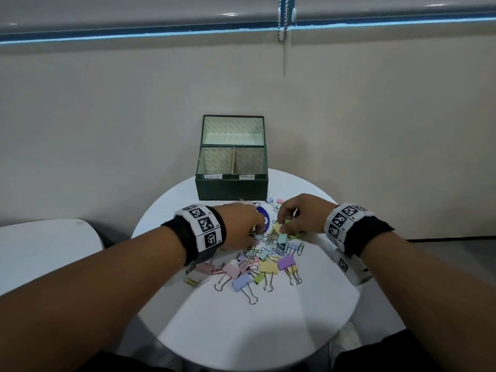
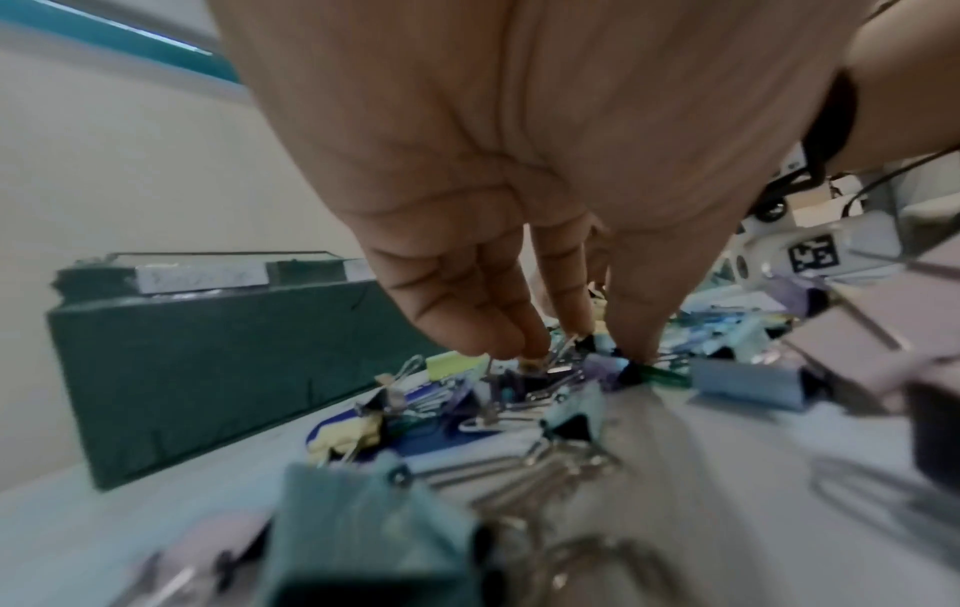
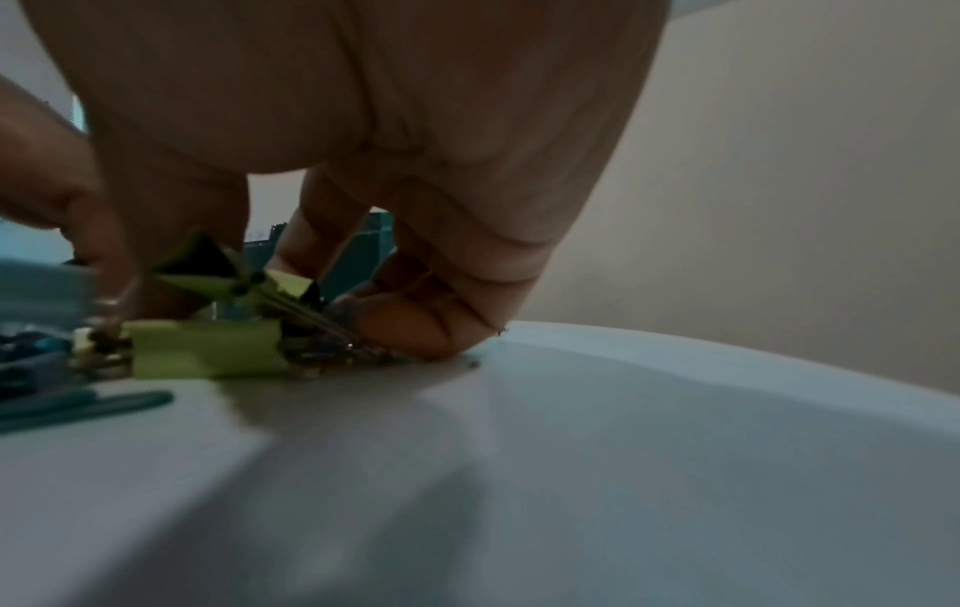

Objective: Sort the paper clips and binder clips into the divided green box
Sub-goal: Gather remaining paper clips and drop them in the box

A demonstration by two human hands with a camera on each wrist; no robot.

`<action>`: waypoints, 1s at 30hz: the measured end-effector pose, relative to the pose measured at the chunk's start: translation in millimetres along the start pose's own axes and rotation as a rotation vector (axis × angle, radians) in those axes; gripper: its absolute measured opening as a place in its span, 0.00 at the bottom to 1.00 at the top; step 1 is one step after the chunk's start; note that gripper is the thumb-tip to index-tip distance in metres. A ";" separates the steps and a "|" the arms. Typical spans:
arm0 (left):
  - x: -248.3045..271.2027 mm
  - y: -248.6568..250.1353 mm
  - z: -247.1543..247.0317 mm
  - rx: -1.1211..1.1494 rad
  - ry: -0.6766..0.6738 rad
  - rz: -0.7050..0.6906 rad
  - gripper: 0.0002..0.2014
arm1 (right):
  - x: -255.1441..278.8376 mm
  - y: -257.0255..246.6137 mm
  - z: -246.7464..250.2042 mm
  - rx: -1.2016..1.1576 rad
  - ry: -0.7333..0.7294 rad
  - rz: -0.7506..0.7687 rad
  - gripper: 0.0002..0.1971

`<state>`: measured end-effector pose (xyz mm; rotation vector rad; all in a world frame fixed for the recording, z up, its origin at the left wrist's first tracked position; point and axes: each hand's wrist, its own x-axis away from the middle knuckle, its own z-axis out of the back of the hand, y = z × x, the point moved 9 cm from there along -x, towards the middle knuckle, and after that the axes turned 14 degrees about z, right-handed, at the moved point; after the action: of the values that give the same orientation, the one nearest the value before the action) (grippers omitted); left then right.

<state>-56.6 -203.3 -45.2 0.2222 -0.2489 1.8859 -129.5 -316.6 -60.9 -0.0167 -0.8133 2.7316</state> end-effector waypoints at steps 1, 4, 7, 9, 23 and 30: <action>-1.0 -4.2 -0.5 0.013 -0.011 0.021 0.10 | -0.4 -0.6 1.6 -0.003 0.020 0.012 0.07; -1.5 -16.5 0.3 0.048 -0.027 0.077 0.04 | -2.4 0.5 10.2 -0.014 0.108 0.018 0.05; -0.1 -28.0 2.5 0.084 -0.037 0.140 0.04 | -2.7 2.4 17.9 -0.041 0.193 0.010 0.04; 0.4 -32.2 6.6 0.074 -0.005 0.158 0.05 | -1.7 4.1 20.1 -0.070 0.233 0.000 0.04; 15.4 25.3 -7.9 -0.252 -0.033 -0.158 0.29 | 8.9 -22.5 -6.3 -0.092 -0.027 0.057 0.04; 9.3 -2.2 0.6 -0.096 -0.087 -0.058 0.21 | 6.8 -18.1 -16.1 -0.090 -0.106 0.042 0.16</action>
<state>-57.5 -194.3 -42.0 0.2444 -0.3870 1.8041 -129.6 -291.7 -64.2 0.0946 -0.9747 2.7526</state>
